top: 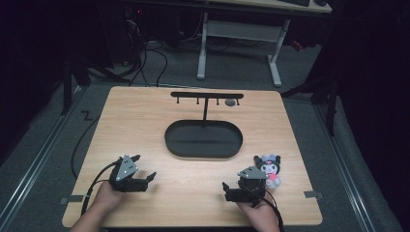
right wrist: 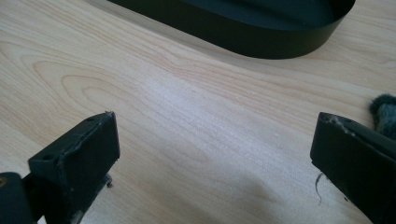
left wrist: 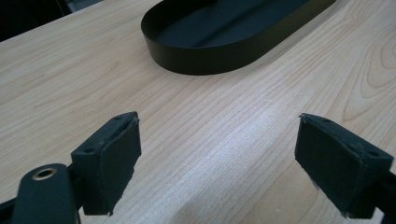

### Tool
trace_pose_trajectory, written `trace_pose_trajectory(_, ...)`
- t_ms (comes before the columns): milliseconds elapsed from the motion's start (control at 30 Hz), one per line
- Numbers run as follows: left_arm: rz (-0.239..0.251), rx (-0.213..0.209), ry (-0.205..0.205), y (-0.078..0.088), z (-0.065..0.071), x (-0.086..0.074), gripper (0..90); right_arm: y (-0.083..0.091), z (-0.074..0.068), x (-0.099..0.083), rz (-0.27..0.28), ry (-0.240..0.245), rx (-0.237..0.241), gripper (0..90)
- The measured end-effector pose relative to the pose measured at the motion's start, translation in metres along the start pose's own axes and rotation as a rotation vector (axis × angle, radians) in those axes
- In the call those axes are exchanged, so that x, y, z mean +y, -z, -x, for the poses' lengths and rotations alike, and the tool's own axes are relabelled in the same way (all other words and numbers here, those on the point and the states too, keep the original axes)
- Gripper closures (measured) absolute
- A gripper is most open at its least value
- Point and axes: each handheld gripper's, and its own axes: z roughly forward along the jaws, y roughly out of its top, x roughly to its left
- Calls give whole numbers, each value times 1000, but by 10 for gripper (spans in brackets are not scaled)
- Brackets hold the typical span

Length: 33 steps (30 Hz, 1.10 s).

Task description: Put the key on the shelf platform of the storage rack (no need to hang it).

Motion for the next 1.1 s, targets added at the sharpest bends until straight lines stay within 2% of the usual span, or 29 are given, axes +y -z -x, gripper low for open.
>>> trace_pose_trajectory(133,4,0,3,0,-1,0,154,-3,-1,8,-36,4,4,20)
trace_pose_trajectory(200,11,-3,6,1,0,-1,154,-4,1,16,-80,22,-36,32)
trace_pose_trajectory(233,12,-4,7,1,-1,-1,154,-4,1,16,-80,22,-36,32)
trace_pose_trajectory(267,13,-5,8,1,-1,-1,154,-4,4,19,-93,0,-33,61)
trace_pose_trajectory(333,14,-4,9,2,-1,-1,153,-5,5,21,-113,-13,-34,64)
trace_pose_trajectory(400,14,-4,7,1,-1,-1,154,-6,6,21,-124,-18,-38,66)
trace_pose_trajectory(433,15,-3,8,1,-1,-1,154,-8,9,22,-153,-27,-38,87)
trace_pose_trajectory(467,16,-3,8,1,-1,-1,154,-8,9,22,-153,-27,-38,87)
trace_pose_trajectory(500,14,-4,9,1,-1,-1,153,-9,11,22,-175,-24,-45,91)
trace_pose_trajectory(667,13,-4,10,1,-1,0,154,-9,13,23,-201,-40,-37,92)
trace_pose_trajectory(933,11,-9,13,1,-2,0,154,-11,13,22,-237,-24,-42,95)
trace_pose_trajectory(1100,9,-5,3,0,-1,0,154,-10,14,28,-274,-16,-25,105)
